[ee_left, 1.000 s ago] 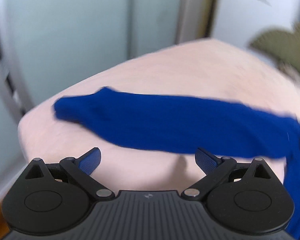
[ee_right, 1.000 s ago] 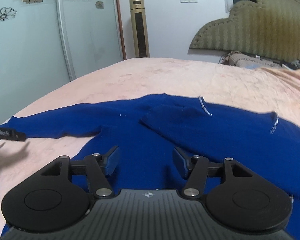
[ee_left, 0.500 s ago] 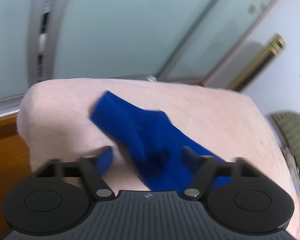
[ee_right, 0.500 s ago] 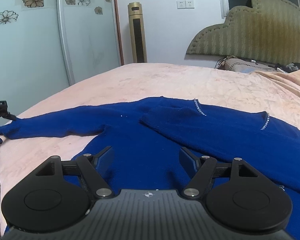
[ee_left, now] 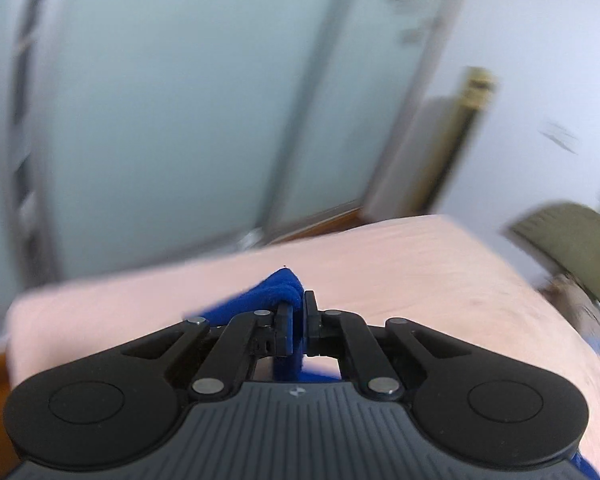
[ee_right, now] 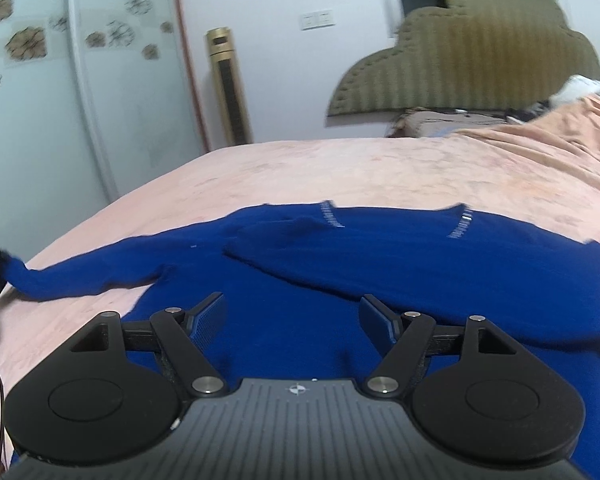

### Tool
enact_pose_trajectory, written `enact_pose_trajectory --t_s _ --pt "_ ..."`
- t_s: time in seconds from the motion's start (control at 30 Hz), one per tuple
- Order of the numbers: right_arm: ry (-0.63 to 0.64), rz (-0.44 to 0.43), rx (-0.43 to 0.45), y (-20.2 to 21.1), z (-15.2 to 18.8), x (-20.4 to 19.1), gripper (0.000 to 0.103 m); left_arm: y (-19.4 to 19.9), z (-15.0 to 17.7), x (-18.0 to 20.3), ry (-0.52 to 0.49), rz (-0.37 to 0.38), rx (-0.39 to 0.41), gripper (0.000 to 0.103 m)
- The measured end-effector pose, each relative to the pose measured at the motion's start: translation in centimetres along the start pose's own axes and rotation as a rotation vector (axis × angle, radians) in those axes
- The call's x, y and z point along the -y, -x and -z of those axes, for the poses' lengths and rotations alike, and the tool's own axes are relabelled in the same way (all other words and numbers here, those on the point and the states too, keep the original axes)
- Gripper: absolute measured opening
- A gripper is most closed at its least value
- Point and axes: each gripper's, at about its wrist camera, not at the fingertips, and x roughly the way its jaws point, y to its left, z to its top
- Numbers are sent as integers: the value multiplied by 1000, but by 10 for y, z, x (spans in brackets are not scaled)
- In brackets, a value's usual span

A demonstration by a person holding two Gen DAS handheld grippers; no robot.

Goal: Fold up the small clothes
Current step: 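Fold the held sleeve across the body with the left tool and release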

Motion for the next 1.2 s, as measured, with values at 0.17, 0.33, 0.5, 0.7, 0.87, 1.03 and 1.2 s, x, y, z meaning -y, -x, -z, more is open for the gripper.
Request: enact_pose_trajectory --t_s 0.17,0.33,0.5,0.7,0.87,1.03,1.2 --pt "-108 59 25 19 8 36 76 34 9 131 -278 233 84 4" --pt "-246 127 51 45 20 78 76 70 67 247 -484 503 21 4" --pt "-355 228 94 72 32 113 76 93 162 329 -686 712 -167 5" --pt "-429 347 125 98 45 146 76 95 272 373 -969 807 -536 51" --pt "-451 413 133 105 49 161 76 118 249 347 -1005 934 -370 77" --pt "-427 350 123 86 31 160 77 81 178 300 -859 846 -298 83" --pt "-323 199 59 38 0 142 77 21 133 253 -729 578 -260 83"
